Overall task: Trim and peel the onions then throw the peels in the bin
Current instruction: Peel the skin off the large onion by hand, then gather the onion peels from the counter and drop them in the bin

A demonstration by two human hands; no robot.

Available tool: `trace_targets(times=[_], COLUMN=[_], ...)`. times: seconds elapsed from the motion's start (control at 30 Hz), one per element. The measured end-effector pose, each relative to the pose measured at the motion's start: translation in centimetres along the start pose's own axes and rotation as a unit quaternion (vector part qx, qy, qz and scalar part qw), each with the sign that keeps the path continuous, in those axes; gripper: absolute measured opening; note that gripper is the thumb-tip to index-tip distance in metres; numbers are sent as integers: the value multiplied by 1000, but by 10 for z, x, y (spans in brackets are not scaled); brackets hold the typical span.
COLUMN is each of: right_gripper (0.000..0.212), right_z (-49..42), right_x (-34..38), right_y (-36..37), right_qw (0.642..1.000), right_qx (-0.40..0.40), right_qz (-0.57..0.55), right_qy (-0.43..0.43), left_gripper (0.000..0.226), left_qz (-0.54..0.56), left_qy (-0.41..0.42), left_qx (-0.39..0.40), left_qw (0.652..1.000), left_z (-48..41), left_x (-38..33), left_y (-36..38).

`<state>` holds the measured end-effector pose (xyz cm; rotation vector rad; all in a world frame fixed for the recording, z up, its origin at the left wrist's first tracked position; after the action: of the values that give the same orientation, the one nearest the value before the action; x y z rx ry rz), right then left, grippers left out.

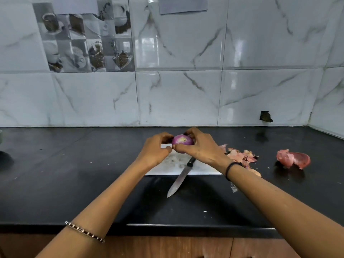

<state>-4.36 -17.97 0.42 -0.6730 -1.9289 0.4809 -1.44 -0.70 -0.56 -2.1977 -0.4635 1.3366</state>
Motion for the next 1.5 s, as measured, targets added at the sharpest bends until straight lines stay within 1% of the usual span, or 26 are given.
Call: trace_targets(times=[0.13,0.27,0.43,0.6,0.7,0.83,0.93,1.0,1.13,1.23,1.33,1.37,1.43,1.5], right_gripper=[55,48,44,48,52,42,39,41,44,38,24,24,36,43], right_z=[-18,-33,-47,-52,-52,-52,-48,-43,-31,-20,-9,-6,-1,3], right_x=[15,24,22,14,12,12,13,14,13,12,11,10,4,-5], right_y=[38,72,100,114,115,112,108,103,93,81,59,51,37,26], right_qw=[999,997,994,994,995,996,996,996,995,994,992,990,980,954], right_qx=[14,18,14,4,8,9,-1,1,20,33,53,65,101,153], right_qz=[-28,-52,-51,-33,-17,15,44,56,84,94,110,124,170,257], right_qy=[25,62,93,101,97,85,76,71,58,49,33,27,12,-11], left_gripper=[31,26,33,31,31,30,27,24,40,37,25,22,22,26], left_qz=[1,86,178,193,188,175,153,121,24,-11,0,3,2,2], left_qy=[-73,-126,-165,-182,-182,-174,-161,-142,-100,-72,-59,-56,-51,-52], left_qx=[-87,-150,-196,-208,-214,-209,-204,-194,-202,-215,-219,-221,-225,-222], left_qw=[994,977,950,941,941,946,953,963,974,974,974,974,973,974], left_z=[7,15,17,13,11,13,14,16,18,21,26,27,28,28], left_x=[36,52,66,73,75,72,67,62,55,46,33,30,27,24], left_y=[-17,-19,-21,-20,-19,-19,-18,-17,-17,-15,-11,-9,-5,-1])
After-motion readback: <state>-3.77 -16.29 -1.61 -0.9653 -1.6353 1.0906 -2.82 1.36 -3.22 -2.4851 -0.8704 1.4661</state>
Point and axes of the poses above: each hand's wrist, its own z-axis away from the middle knuckle, its own y-axis out of the palm, x = y × z, the point moved 4 cm from there along -z, towards the middle knuckle, and after that the axes turned 1 degree about -y, right-handed, at the moved point
